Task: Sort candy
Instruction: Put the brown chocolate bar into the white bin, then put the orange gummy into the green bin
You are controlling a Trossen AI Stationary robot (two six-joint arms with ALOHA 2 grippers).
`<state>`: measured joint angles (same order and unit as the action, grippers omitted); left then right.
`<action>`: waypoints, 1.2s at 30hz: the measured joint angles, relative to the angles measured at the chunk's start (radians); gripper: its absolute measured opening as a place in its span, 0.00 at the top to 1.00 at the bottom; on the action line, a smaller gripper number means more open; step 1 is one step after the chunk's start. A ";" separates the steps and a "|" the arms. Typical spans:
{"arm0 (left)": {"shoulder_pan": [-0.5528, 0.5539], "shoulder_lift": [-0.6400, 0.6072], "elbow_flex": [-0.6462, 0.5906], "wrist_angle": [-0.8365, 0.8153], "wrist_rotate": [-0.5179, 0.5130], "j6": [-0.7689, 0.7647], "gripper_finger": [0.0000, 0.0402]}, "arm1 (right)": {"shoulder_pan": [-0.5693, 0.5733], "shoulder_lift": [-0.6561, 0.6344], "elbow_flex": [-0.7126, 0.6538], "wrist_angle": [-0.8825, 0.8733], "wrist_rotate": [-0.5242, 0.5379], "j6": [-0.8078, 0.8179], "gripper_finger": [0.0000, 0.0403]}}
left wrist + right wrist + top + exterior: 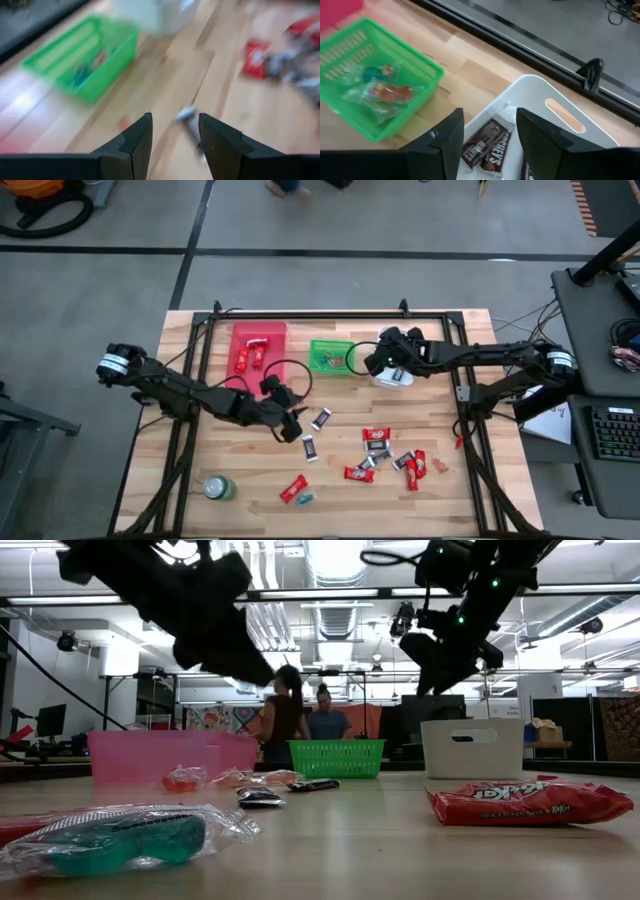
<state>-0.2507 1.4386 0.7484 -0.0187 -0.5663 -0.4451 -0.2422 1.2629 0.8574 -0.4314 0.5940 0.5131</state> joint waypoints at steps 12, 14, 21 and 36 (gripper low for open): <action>0.060 0.225 0.206 -0.403 0.136 -0.283 0.64 | 0.028 0.002 0.018 0.008 -0.001 -0.016 0.57; 0.078 0.282 0.254 -0.421 0.138 -0.282 0.64 | 0.028 0.002 0.018 0.012 -0.002 -0.016 0.57; 0.105 0.445 0.419 -0.655 0.139 -0.341 0.64 | 0.028 0.002 0.018 0.018 -0.052 -0.019 0.57; 0.094 0.529 0.573 -0.864 0.138 -0.371 0.64 | 0.028 0.003 0.018 0.019 -0.052 -0.019 0.57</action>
<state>-0.1563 1.9678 1.3212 -0.8831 -0.4286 -0.8158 -0.2138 1.2655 0.8749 -0.4126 0.5419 0.4938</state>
